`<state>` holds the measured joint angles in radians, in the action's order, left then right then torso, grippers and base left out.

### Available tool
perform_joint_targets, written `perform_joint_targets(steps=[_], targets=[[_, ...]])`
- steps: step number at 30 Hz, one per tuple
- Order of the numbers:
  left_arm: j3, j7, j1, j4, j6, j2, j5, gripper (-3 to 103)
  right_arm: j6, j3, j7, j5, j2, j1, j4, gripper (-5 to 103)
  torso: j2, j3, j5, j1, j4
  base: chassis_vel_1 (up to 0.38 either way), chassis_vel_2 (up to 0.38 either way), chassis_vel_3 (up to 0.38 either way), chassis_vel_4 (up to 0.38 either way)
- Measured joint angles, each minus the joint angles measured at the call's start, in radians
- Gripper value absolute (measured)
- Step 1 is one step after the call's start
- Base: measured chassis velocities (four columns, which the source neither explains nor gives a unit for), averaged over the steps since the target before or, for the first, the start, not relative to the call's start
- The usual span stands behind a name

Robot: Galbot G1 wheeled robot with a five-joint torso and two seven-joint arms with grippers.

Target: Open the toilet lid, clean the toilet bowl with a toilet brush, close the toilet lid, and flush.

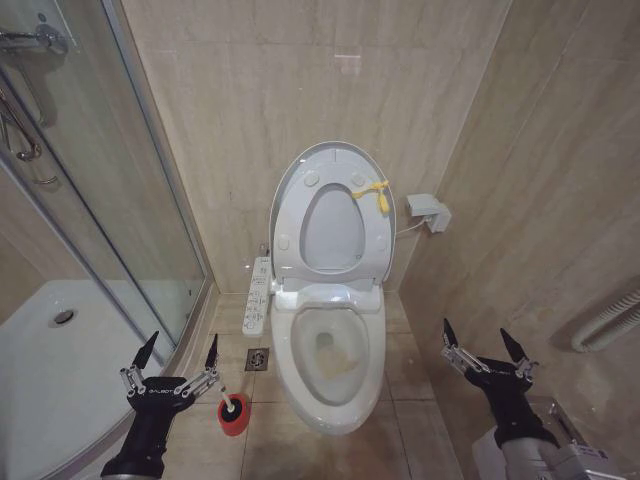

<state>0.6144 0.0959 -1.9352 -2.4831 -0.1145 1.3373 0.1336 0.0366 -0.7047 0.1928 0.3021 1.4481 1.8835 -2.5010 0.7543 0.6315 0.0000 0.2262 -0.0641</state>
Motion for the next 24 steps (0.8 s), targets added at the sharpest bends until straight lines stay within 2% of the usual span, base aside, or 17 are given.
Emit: perform_joint_targets(steps=[24], targets=[[0.0, 0.0, 0.0, 0.0, 0.0, 0.0, 0.0, 100, 0.001, 0.0, 0.0, 0.003, -0.001, -0.001, 0.001, 100, 0.0, 0.0, 0.0, 0.0, 0.0, 0.0, 0.0, 0.0, 0.0]])
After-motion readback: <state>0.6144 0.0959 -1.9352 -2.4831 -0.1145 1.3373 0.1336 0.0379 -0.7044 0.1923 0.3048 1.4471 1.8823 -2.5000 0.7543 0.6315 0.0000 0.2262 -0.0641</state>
